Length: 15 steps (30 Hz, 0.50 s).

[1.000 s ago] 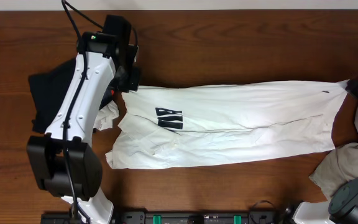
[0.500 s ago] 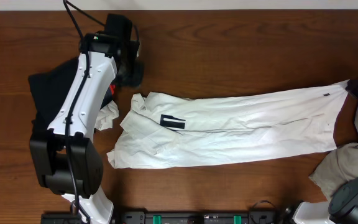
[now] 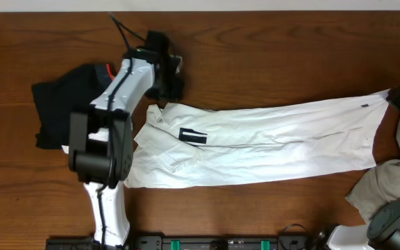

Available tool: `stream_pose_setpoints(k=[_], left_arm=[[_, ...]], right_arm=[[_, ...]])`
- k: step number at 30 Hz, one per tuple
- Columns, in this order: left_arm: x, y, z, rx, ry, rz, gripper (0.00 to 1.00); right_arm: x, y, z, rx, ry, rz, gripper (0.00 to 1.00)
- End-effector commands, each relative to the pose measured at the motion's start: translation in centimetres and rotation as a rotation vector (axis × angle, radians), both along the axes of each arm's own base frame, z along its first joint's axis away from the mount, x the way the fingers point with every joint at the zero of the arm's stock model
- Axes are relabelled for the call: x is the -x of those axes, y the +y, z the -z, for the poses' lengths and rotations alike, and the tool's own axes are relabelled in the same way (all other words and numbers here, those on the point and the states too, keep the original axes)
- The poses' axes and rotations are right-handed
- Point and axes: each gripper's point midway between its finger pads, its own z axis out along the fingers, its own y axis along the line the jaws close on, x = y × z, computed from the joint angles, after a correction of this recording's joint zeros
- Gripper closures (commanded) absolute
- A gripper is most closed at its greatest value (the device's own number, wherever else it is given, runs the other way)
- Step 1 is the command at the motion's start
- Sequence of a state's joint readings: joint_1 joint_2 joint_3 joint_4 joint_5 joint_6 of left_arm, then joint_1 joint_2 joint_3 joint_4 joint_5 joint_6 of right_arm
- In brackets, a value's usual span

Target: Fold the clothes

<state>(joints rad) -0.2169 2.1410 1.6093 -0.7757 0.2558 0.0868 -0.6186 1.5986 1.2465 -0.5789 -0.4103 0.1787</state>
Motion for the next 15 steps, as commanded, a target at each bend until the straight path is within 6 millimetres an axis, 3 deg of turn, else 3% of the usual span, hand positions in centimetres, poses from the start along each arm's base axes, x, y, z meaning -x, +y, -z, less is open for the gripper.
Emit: stream_pose_setpoints(k=[1,6,10,14,15], left_arm=[[0.5,-0.6,1.2,0.013,0.032,0.027,0.44],[1.8,-1.9,2.0,0.011,0.076,0.061,0.45],[2.3,-3.0,2.0,0.009,0.078,0.090,0.64],[2.4,-3.1,2.0,-0.012,0.070,0.110,0.94],[2.3,-2.9,2.0,-0.021,0.065,0.107,0.94]], right_arm=[[0.1,-0.4,-1.0,0.029,-0.016,0.014,0.99],[0.1,-0.4,-1.0,0.029,-0.016,0.014,0.99],[0.1,-0.4,-1.0,0.029,-0.016,0.014,0.99],[0.1,-0.4,-1.0,0.029,-0.016,0.014,0.99],[0.1,-0.4,-1.0,0.028,-0.016,0.014,0.99]])
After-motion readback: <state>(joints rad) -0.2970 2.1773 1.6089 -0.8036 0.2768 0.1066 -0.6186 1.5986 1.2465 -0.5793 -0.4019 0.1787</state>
